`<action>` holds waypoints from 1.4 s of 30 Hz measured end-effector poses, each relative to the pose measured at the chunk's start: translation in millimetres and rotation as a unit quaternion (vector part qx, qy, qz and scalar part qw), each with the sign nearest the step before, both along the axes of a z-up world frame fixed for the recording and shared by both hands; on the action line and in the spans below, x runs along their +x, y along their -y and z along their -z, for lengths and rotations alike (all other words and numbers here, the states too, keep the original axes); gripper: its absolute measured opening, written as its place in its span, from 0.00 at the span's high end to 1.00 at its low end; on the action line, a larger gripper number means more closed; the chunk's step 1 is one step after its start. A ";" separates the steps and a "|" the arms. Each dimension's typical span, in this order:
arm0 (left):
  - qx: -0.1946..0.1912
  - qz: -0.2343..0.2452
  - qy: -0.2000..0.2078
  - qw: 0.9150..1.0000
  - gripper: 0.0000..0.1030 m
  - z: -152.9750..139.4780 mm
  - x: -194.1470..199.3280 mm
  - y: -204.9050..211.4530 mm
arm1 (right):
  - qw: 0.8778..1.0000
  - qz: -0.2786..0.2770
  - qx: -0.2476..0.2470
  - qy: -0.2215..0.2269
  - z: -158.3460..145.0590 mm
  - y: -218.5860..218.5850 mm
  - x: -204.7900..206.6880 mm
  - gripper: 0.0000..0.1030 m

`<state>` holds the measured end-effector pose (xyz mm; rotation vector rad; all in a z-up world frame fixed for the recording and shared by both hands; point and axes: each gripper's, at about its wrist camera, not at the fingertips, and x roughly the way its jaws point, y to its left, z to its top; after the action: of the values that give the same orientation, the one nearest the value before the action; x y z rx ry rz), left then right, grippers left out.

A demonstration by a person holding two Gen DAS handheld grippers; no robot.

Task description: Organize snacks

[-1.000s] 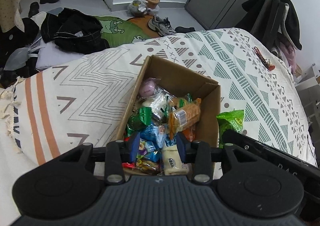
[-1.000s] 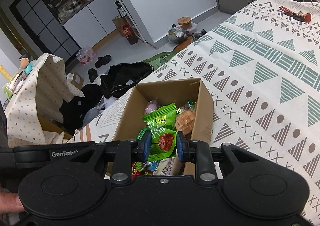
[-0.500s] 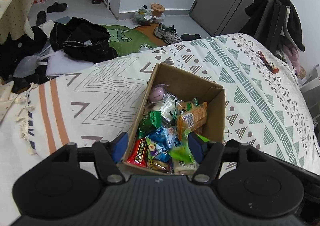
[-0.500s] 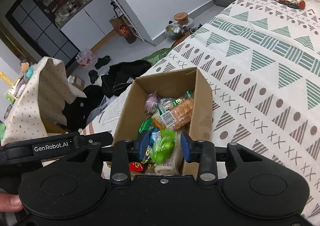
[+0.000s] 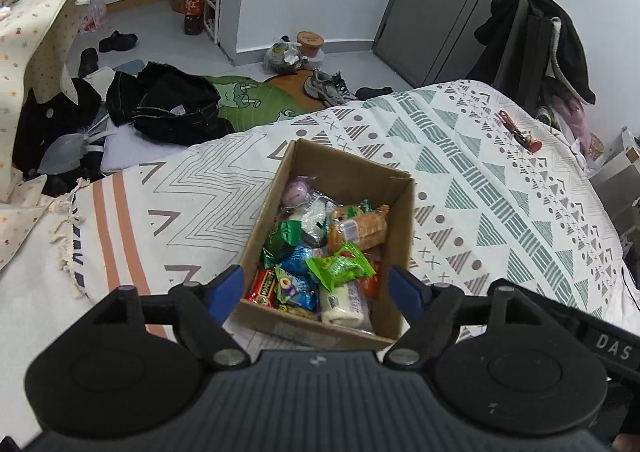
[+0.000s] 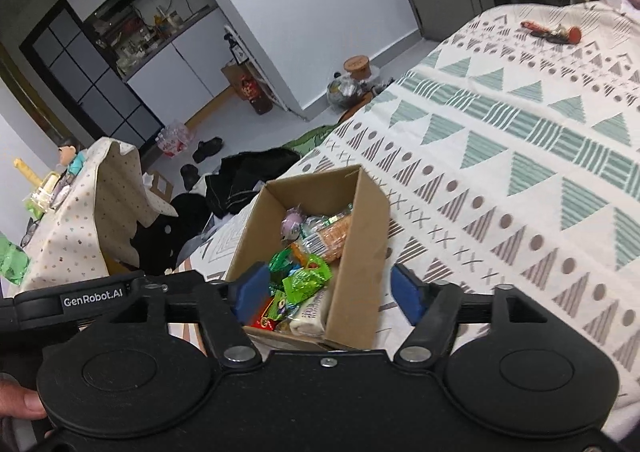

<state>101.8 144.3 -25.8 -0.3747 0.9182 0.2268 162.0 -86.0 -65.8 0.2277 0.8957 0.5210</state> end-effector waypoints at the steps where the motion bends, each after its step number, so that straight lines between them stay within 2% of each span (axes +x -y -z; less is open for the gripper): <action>1: 0.003 0.000 0.003 1.000 0.21 -2.9 -3.1 3.2 | 1.000 0.002 -0.002 0.006 -2.9 3.3 -2.9 0.25; 5: 0.010 0.004 0.017 1.000 0.16 -12.4 -12.8 15.3 | 1.000 0.004 -0.011 0.024 -14.1 15.4 -13.2 0.11; 6: 0.011 0.006 0.023 1.000 0.12 -15.1 -16.2 19.2 | 0.999 0.006 -0.013 0.030 -16.9 19.2 -17.1 0.08; 8: 0.015 0.009 0.036 0.999 0.07 -19.7 -21.9 26.2 | 0.999 0.011 -0.016 0.042 -22.0 25.2 -23.6 0.05; 11: 0.018 0.013 0.045 0.999 0.06 -25.6 -30.6 35.7 | 0.998 0.019 -0.017 0.050 -26.4 36.5 -32.1 0.00; 15: 0.025 0.015 0.057 0.998 0.00 -32.4 -41.6 46.1 | 0.997 0.031 -0.021 0.060 -30.3 51.1 -43.1 0.00; 21: 0.027 0.024 0.065 0.997 0.00 -38.9 -56.8 59.6 | 0.996 0.044 -0.030 0.070 -36.5 69.7 -59.0 0.00; 29: 0.049 0.033 0.082 0.995 0.00 -54.0 -77.0 75.2 | 0.993 0.065 -0.038 0.091 -48.4 89.9 -75.0 0.00; 42: 0.071 0.012 0.094 0.993 0.00 -62.3 -104.3 79.2 | 0.993 0.042 -0.045 0.105 -50.0 104.1 -101.2 0.00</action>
<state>-2.5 65.1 36.5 -0.2493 0.7161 0.2295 60.9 -190.1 -15.8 0.1256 0.6992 0.4166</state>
